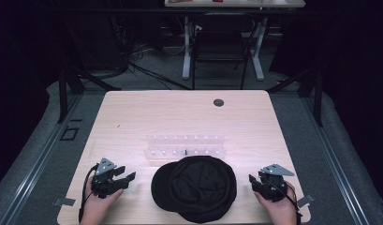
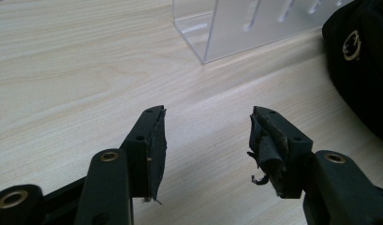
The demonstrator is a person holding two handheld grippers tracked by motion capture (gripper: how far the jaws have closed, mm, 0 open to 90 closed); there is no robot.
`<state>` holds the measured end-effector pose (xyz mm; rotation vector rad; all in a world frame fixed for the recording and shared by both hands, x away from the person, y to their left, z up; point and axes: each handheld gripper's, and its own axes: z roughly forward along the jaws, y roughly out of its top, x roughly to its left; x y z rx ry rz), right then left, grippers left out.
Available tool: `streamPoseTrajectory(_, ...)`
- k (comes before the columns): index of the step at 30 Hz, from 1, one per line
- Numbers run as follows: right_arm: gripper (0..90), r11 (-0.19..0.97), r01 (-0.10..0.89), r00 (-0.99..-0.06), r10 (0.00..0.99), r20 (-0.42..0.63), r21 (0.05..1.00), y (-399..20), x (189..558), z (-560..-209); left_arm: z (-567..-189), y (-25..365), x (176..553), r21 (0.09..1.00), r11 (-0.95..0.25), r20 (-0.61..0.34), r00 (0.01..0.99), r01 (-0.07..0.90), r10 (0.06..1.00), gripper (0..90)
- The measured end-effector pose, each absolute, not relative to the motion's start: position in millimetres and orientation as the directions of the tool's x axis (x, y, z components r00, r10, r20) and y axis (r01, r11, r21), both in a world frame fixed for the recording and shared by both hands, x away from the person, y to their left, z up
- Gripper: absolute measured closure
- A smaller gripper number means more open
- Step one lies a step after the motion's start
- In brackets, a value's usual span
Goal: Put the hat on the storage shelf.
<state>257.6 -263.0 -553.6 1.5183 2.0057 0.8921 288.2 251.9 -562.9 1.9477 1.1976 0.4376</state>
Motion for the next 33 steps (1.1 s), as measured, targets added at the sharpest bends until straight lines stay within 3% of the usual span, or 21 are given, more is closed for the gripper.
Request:
streamPoseTrajectory(18, 58.9, 0.065, 0.675, -0.284, 0.942, 0.177, 0.735, -265.7, 256.7, -536.1, -557.6, 242.0, 278.7, 0.784, -0.27, -0.091, 0.533, 0.559, 0.841, 46.2)
streamPoseTrajectory(26, 59.3, 0.024, 0.732, -0.304, 0.906, 0.296, 0.681, -260.5, 262.7, -502.8, -555.8, 237.7, 274.8, 0.785, -0.293, -0.075, 0.554, 0.545, 0.829, 46.2)
streamPoseTrajectory(33, 60.8, 0.035, 0.799, -0.318, 0.872, 0.373, 0.6, -252.5, 276.9, -495.7, -555.7, 236.9, 275.0, 0.788, -0.295, -0.073, 0.558, 0.54, 0.826, 46.2)
